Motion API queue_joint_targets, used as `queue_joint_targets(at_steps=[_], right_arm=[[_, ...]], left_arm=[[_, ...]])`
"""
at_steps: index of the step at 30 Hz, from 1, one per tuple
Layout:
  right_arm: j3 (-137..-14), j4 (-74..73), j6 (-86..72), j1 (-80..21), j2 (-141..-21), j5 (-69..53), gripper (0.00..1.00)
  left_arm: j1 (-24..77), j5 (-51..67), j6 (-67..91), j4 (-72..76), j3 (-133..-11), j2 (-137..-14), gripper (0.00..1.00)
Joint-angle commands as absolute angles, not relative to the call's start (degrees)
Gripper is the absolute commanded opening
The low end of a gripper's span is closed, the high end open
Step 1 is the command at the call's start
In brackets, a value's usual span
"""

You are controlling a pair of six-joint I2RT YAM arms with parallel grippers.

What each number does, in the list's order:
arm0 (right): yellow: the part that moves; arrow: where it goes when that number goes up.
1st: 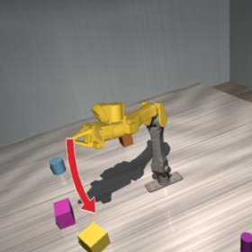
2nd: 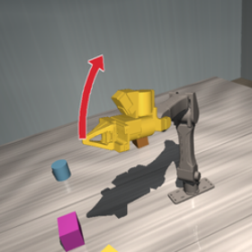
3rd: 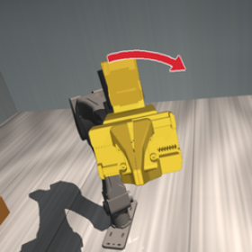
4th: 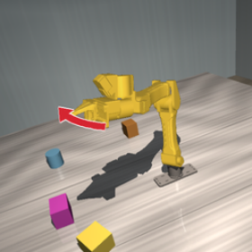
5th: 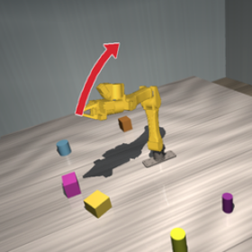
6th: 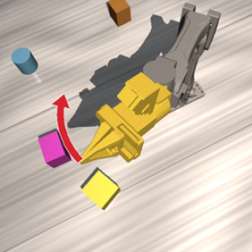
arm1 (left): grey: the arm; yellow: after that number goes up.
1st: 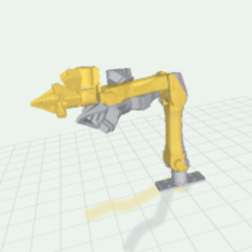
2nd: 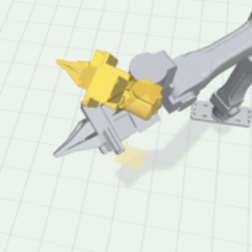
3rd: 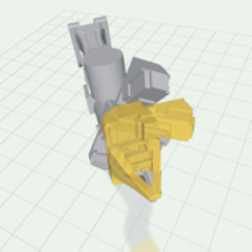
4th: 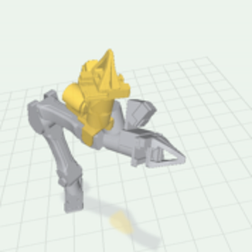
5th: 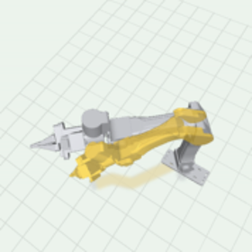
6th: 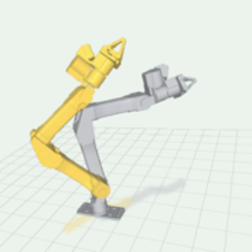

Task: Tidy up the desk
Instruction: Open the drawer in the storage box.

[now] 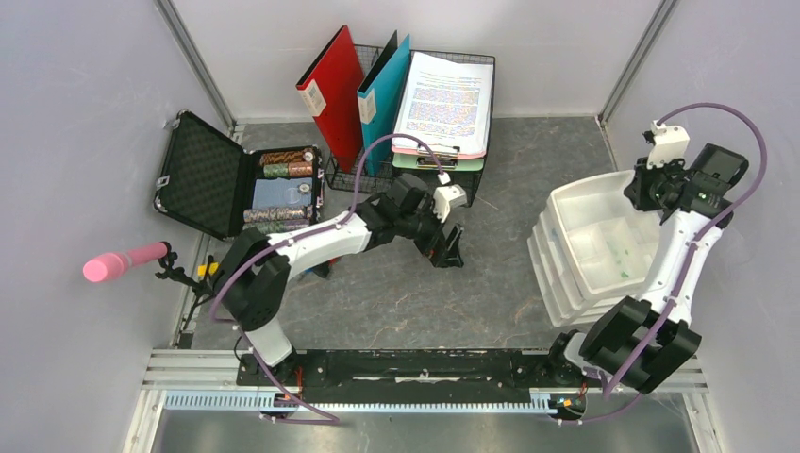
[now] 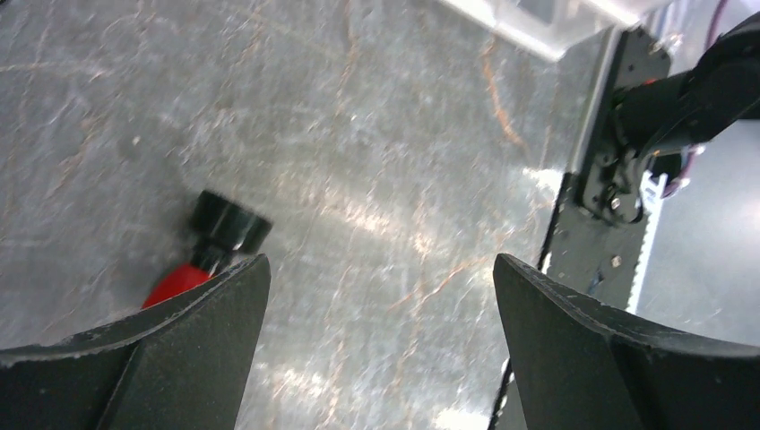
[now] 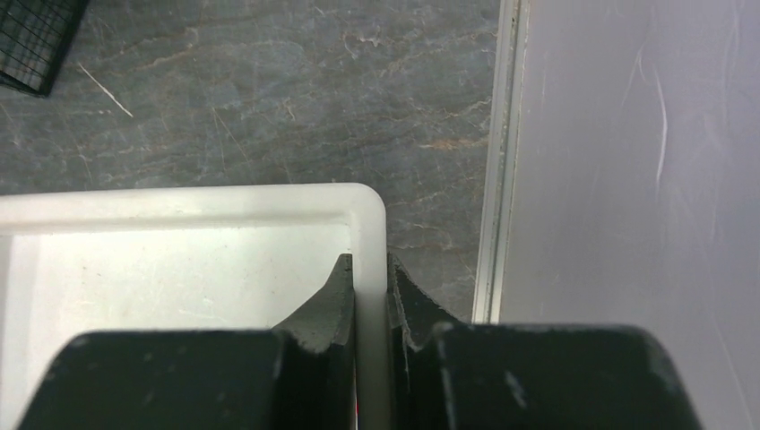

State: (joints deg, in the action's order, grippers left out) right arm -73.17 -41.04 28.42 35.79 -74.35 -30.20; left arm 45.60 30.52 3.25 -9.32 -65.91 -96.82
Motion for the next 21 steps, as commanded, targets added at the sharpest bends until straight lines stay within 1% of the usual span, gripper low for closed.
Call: queue_joint_targets(at_steps=[1, 7, 12, 21], right_arm=[[-65.2, -33.4, 17.8, 32.5, -74.4, -35.5, 0.0], [-59.9, -26.8, 9.1, 29.9, -74.5, -36.8, 0.0], [-55.8, -20.9, 2.2, 28.3, -73.3, -37.1, 0.0], [-55.3, -18.5, 0.1, 26.4, -73.8, -37.7, 0.0]], left_arm=[[47.6, 32.8, 15.2, -3.4, -71.1, -100.2, 1.0], [48.8, 31.3, 32.8, 8.9, -69.0, -103.9, 1.0], [49.6, 32.1, 45.6, 18.5, -68.3, -109.5, 1.0], [51.8, 33.7, 58.3, 34.6, -69.1, -120.8, 1.0]])
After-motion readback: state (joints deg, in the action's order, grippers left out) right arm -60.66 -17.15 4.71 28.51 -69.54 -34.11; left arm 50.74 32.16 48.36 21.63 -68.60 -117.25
